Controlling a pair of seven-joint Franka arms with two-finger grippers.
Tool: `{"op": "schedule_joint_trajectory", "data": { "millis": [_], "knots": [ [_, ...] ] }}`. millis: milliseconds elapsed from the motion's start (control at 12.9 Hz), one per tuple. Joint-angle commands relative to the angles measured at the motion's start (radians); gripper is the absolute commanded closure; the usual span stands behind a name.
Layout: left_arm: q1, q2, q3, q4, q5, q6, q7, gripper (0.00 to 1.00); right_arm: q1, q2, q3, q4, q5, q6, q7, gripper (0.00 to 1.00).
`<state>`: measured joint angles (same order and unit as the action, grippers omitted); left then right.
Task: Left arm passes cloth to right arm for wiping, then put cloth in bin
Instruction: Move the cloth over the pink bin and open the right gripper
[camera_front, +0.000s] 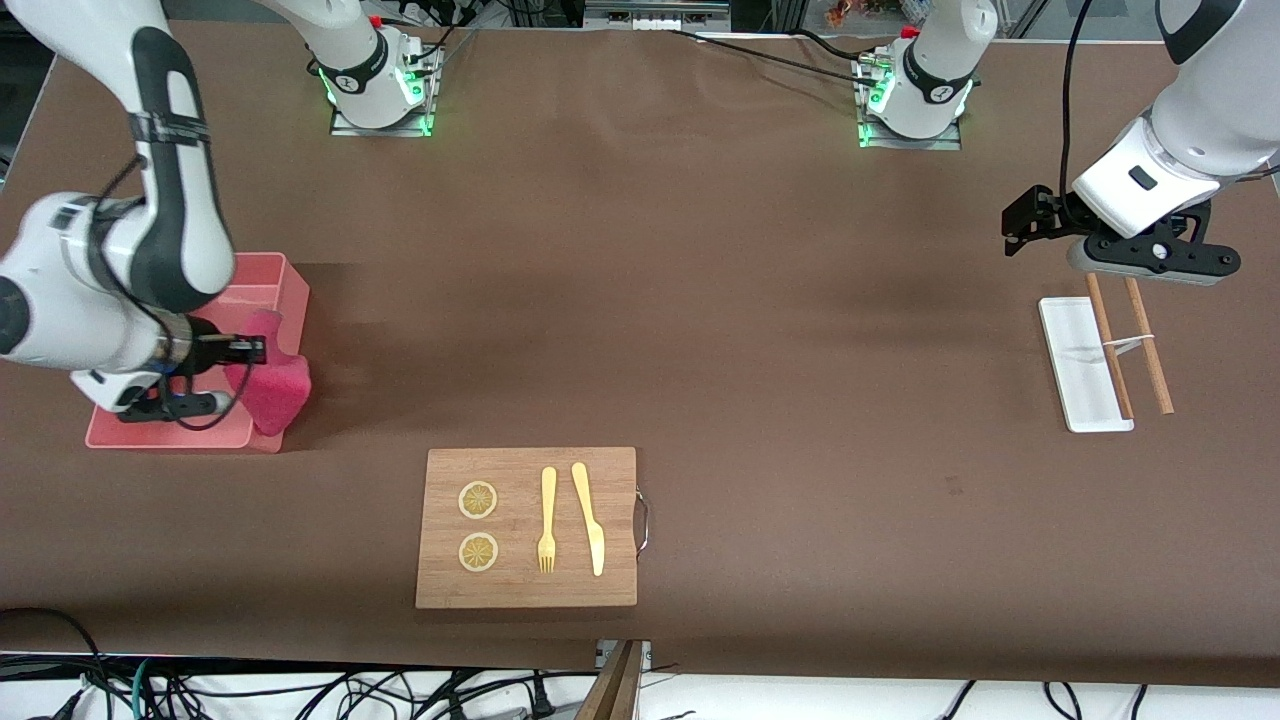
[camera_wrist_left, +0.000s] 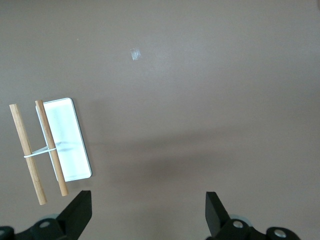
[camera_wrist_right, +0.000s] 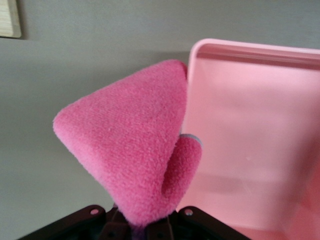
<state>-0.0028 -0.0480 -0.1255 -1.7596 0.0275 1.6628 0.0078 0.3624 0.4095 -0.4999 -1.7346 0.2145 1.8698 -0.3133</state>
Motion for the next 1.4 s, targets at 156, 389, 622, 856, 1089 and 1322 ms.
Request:
{"op": "schedule_joint_trajectory", "data": {
  "millis": [156, 389, 622, 856, 1089, 1322],
  "knots": [
    [-0.002, 0.016, -0.003, 0.028, 0.022, -0.005, 0.008, 0.00, 0.001, -0.038, -0.084, 0.093, -0.068, -0.153, -0.090, 1.00],
    [-0.002, 0.016, -0.003, 0.028, 0.022, -0.005, 0.008, 0.00, 0.001, -0.113, -0.118, 0.043, -0.115, -0.150, -0.118, 1.00],
    [-0.003, 0.016, -0.003, 0.028, 0.020, -0.006, 0.006, 0.00, 0.001, -0.237, -0.120, -0.141, -0.157, -0.025, -0.119, 1.00],
    [0.000, 0.016, -0.002, 0.026, 0.020, -0.008, 0.008, 0.00, 0.001, -0.313, -0.120, -0.331, -0.181, 0.171, -0.119, 1.00],
    [0.000, 0.016, -0.002, 0.028, 0.020, -0.006, 0.006, 0.00, 0.001, -0.302, -0.118, -0.457, -0.181, 0.395, -0.119, 1.00],
    [0.000, 0.017, -0.002, 0.028, 0.020, -0.006, 0.006, 0.00, 0.003, -0.285, -0.117, -0.464, -0.179, 0.411, -0.118, 1.00]
  ]
}}
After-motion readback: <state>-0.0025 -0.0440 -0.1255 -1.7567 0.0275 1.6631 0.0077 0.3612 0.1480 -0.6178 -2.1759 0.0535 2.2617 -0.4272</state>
